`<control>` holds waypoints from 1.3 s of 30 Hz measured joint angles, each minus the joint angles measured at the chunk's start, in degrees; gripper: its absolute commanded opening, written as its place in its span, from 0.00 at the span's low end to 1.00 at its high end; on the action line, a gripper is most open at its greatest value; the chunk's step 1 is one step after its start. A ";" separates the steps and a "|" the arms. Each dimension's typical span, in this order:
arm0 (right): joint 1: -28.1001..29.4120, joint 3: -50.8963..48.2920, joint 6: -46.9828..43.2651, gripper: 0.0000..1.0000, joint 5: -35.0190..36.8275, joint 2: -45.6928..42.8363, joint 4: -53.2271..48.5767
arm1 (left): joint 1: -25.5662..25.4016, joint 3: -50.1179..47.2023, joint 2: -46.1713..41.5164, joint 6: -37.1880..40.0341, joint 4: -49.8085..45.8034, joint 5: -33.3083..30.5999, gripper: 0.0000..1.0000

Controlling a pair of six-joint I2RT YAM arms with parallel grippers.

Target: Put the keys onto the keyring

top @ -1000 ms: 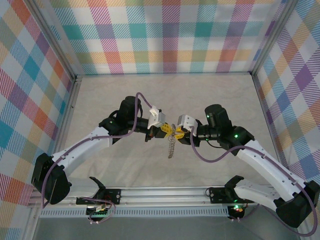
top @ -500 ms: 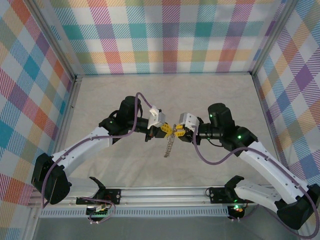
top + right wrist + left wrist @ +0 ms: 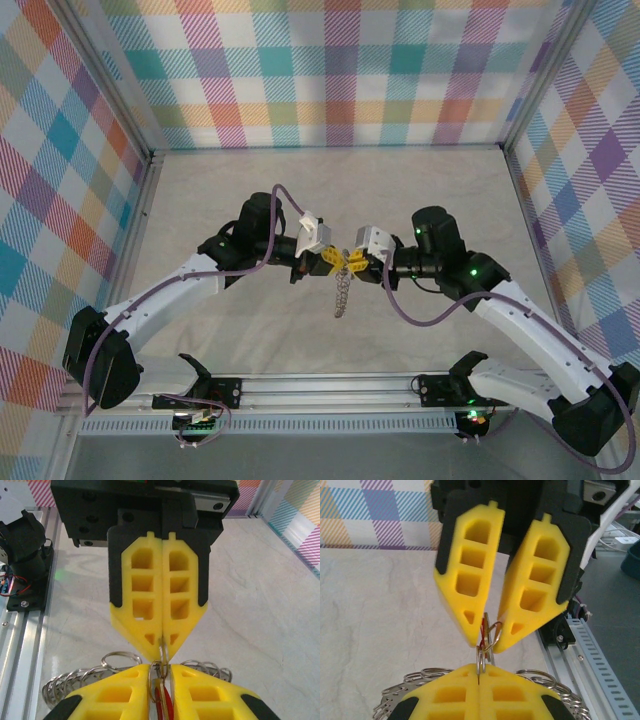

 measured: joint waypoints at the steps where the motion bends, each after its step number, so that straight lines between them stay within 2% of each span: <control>1: 0.00 -0.35 0.00 0.16 0.33 -0.44 0.02 | 0.02 0.00 0.00 -0.79 0.42 -0.07 0.00; 10: -0.15 -1.14 -0.28 0.08 1.31 -1.25 0.15 | 0.33 0.00 0.00 -6.05 5.07 -0.02 0.00; 20: -0.26 -1.14 -0.92 0.08 0.04 0.90 1.25 | 0.33 -1.38 0.28 -10.60 9.35 0.13 0.00; 24: -0.28 -1.14 -0.87 0.12 0.00 1.64 1.66 | 0.33 -1.57 0.55 -11.23 9.94 -0.09 0.00; 30: -0.26 -1.14 -1.18 0.27 -0.76 1.90 1.81 | 0.33 -2.01 0.68 -11.87 11.67 -0.66 0.00; 39: -0.57 -2.75 -1.53 0.37 0.79 -4.66 1.46 | 0.26 -3.39 0.66 -11.87 13.42 -0.94 0.00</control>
